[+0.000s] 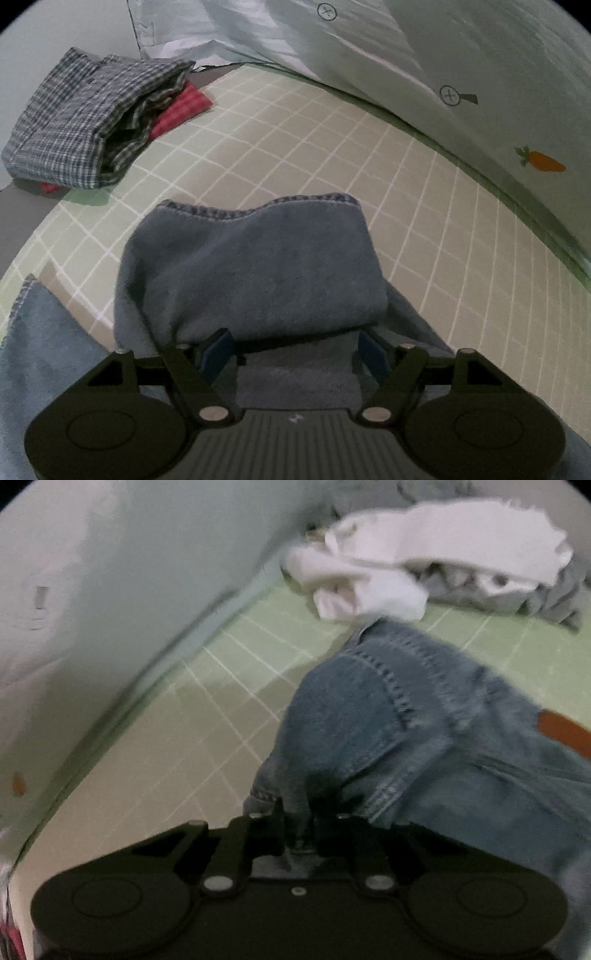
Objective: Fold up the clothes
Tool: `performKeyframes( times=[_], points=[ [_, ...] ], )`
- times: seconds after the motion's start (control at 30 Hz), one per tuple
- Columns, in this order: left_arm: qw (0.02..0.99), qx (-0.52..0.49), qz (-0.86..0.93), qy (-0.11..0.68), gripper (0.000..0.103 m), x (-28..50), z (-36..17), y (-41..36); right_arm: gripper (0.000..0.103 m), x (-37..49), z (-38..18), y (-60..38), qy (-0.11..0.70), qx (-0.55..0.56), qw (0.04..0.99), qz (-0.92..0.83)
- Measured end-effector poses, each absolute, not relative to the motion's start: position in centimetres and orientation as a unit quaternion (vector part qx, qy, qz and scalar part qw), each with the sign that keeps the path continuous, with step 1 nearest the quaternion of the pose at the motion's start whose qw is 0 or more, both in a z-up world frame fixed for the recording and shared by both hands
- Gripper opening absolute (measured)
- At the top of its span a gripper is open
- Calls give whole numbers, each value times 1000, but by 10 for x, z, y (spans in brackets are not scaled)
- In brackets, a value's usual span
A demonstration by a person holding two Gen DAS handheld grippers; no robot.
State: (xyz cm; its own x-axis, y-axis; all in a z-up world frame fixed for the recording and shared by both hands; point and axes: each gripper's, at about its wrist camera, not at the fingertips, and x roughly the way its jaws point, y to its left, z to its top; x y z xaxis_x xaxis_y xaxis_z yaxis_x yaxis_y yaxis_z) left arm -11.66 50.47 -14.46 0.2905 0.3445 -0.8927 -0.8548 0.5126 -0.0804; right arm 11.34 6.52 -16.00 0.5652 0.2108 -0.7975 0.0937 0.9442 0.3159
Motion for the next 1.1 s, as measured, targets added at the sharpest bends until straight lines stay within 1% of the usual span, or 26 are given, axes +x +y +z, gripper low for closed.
performKeyframes(
  times=[0.1, 0.13, 0.17, 0.2, 0.23, 0.27, 0.4, 0.43, 0.47, 0.57, 0.6, 0.63, 0.67, 0.73, 0.8, 0.83, 0.9, 0.97, 1.0, 1.03, 1.07, 1.1],
  points=[
    [749, -279, 402, 447, 76, -118, -143, 503, 14, 80, -168, 48, 483, 134, 865, 31],
    [748, -275, 403, 450, 76, -118, -144, 503, 17, 75, -176, 42, 498, 137, 856, 25],
    [747, -272, 403, 453, 76, -116, -144, 503, 24, 72, -184, 35, 514, 143, 846, 15],
    [746, -269, 403, 456, 76, -115, -145, 504, 28, 69, -189, 30, 526, 147, 838, 5],
    [746, -268, 402, 458, 76, -114, -144, 504, 38, 69, -188, 29, 530, 146, 835, -5],
    [748, -265, 400, 458, 76, -113, -143, 505, 44, 70, -184, 30, 528, 138, 838, -11],
    [753, -260, 394, 459, 76, -104, -142, 508, 58, 76, -153, 53, 465, 67, 883, -20],
    [753, -258, 394, 460, 76, -101, -142, 509, 66, 77, -144, 62, 441, 41, 896, -22],
    [754, -254, 394, 460, 76, -98, -142, 509, 71, 79, -135, 71, 415, 12, 909, -24],
    [757, -243, 396, 459, 78, -87, -142, 513, 82, 94, -118, 103, 342, -71, 937, -16],
    [758, -241, 396, 458, 80, -83, -142, 515, 82, 101, -115, 113, 326, -92, 941, -9],
    [759, -243, 394, 457, 81, -79, -143, 517, 83, 111, -116, 122, 323, -101, 941, 0],
    [760, -247, 392, 457, 84, -75, -145, 519, 87, 124, -120, 128, 328, -96, 940, 8],
    [756, -258, 389, 459, 87, -67, -154, 523, 90, 149, -130, 138, 346, -79, 935, 17],
    [747, -265, 393, 466, 87, -59, -163, 526, 89, 175, -152, 138, 392, -35, 919, -5],
    [743, -264, 397, 470, 87, -57, -168, 528, 87, 183, -161, 139, 404, -33, 914, -21],
    [734, -270, 400, 478, 87, -53, -176, 531, 87, 194, -176, 141, 415, -56, 907, -38],
    [729, -282, 401, 479, 86, -53, -182, 536, 85, 198, -186, 142, 423, -82, 902, -43],
    [726, -285, 404, 479, 83, -53, -184, 538, 84, 201, -189, 142, 427, -90, 899, -43],
    [723, -288, 407, 479, 81, -54, -186, 540, 77, 203, -192, 140, 434, -93, 895, -43],
    [722, -289, 412, 475, 76, -55, -185, 541, 59, 204, -194, 139, 442, -95, 891, -48],
    [722, -289, 417, 470, 65, -57, -183, 542, 49, 205, -196, 136, 447, -95, 888, -53]
  ],
)
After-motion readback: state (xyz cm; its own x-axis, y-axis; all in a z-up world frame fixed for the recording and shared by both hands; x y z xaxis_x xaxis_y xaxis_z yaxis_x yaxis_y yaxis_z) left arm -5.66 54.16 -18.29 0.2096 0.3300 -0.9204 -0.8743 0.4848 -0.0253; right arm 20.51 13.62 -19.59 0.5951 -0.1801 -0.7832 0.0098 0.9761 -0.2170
